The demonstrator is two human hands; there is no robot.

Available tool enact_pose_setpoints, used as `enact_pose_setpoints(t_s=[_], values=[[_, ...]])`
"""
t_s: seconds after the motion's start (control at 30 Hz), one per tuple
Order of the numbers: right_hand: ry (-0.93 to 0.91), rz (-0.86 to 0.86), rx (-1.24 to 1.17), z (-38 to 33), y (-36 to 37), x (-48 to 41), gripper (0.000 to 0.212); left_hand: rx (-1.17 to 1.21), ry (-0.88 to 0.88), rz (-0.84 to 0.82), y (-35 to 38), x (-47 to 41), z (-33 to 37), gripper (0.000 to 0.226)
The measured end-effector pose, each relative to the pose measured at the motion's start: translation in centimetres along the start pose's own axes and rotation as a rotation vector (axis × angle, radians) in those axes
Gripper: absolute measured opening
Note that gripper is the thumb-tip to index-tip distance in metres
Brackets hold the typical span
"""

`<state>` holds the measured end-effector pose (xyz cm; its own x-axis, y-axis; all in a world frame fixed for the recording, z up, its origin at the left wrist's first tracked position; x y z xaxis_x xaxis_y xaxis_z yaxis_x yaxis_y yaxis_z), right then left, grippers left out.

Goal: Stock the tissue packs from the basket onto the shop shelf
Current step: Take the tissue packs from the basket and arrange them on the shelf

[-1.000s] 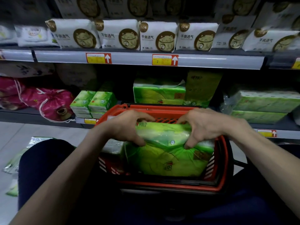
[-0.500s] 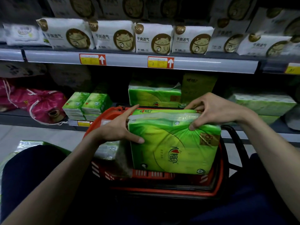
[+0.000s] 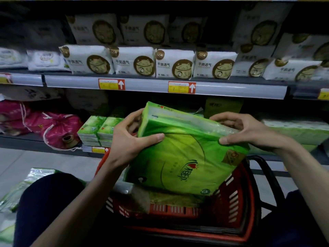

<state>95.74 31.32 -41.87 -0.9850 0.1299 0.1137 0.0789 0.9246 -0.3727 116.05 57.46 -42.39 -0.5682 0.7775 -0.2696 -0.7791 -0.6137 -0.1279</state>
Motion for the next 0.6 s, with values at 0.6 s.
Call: enact_pose_setpoints(t_s=[0.6], values=[[-0.014,0.178,-0.466,-0.3,6.4,-2.6,0.130,0.689,-0.382,0.252,-3.4,0.4,-2.4,0.037]])
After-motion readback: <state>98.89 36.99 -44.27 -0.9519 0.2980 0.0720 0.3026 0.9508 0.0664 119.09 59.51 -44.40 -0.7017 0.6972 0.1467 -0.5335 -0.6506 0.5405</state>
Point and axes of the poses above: each hand's wrist, its own x-axis away from the middle knuckle, its own y-axis out of the palm, z = x × y, the point moved 7 cm from there along -x, towards the middle knuckle, and after that the axes turned 10 degrees about -z, right-handed, at the moved point
